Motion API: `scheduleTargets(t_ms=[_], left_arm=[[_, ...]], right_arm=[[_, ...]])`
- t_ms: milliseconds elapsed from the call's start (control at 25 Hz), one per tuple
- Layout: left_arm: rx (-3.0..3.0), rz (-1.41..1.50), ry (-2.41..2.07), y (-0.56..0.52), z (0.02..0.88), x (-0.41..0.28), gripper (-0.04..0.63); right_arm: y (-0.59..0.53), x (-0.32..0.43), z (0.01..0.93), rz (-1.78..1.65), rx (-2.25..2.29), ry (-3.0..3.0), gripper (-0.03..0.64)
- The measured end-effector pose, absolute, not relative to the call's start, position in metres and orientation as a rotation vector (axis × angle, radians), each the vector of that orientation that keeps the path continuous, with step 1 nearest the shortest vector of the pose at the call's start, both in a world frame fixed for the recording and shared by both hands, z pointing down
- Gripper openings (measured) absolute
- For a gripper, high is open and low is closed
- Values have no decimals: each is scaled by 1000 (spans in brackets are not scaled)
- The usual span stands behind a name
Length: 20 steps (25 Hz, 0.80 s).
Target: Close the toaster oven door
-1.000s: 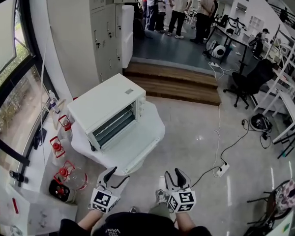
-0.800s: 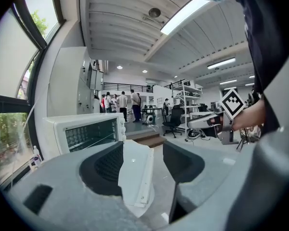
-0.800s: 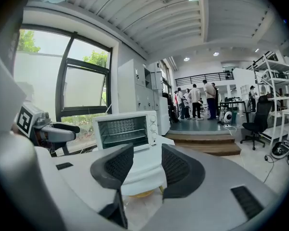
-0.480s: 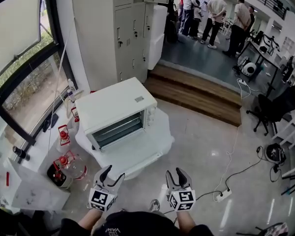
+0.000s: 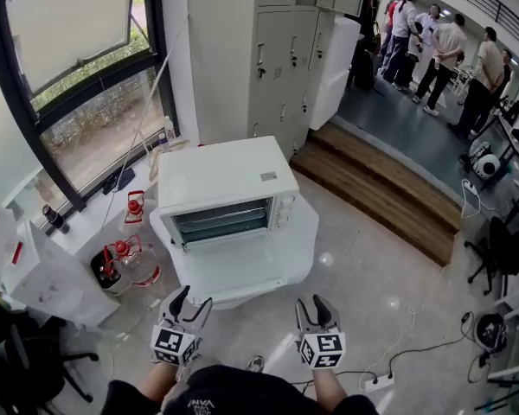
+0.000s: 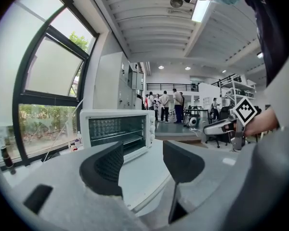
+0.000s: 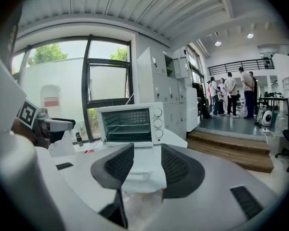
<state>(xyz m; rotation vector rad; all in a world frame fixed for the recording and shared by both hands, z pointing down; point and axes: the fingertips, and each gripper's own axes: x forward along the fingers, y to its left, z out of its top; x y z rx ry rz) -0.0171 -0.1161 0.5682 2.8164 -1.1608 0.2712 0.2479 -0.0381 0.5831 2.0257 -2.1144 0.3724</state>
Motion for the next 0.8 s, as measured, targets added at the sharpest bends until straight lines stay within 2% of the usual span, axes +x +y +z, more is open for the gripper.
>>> scheduleTargets(t_ms=[400, 800], left_arm=[[2624, 310, -1364, -104, 598, -47, 252], [2521, 476, -1337, -106, 672, -63, 252]], right_arm=[[-58, 251, 622, 440, 1877, -2183, 155], [-79, 235, 681, 493, 1773, -2147, 155]])
